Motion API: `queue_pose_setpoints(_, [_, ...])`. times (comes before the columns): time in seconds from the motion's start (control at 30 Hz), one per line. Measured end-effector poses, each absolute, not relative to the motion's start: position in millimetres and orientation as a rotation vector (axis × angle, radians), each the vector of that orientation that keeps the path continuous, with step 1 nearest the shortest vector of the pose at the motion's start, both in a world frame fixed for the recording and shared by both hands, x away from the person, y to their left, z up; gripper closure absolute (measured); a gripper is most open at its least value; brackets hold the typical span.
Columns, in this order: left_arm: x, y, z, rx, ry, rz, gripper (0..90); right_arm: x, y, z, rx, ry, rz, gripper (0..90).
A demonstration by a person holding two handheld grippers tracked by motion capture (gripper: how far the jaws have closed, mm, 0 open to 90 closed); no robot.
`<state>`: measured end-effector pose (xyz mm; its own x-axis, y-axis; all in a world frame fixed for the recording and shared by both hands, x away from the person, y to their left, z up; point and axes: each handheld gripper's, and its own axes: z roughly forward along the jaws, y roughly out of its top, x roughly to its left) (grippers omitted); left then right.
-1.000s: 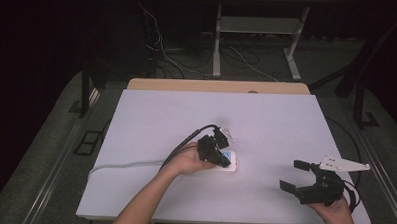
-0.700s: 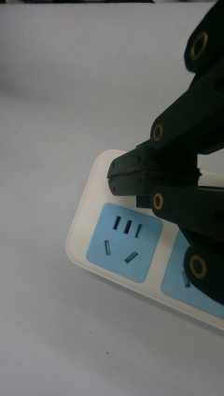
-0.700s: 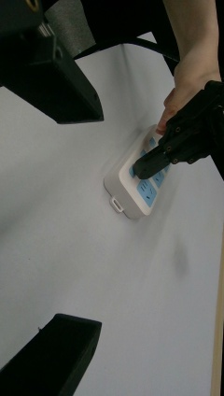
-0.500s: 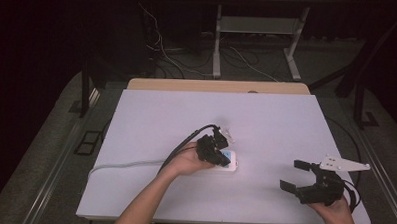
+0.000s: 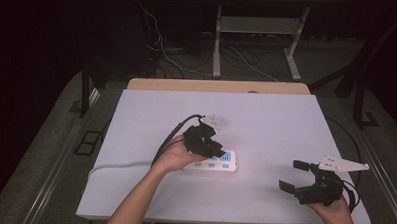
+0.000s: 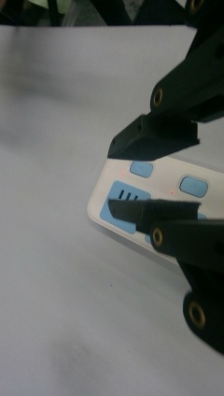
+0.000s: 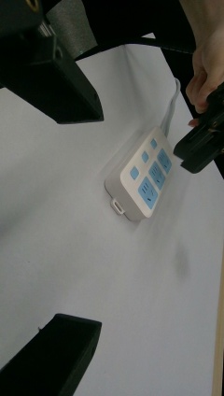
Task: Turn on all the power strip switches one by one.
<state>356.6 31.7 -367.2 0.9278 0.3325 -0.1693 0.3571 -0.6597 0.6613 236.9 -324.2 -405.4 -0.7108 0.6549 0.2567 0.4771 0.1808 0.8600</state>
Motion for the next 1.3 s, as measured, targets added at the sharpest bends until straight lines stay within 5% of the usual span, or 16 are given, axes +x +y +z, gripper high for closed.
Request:
queue_pose_setpoints(0.4, [349,68,-353,2.231,0.635,0.022,0.1,237,-322,-406,1.101,2.286,1.553,1.7])
queue_pose_setpoints(1.3, [288,161,-386,1.977,0.796,0.185,0.0,236,-313,-407,1.101,2.330,1.536,1.7])
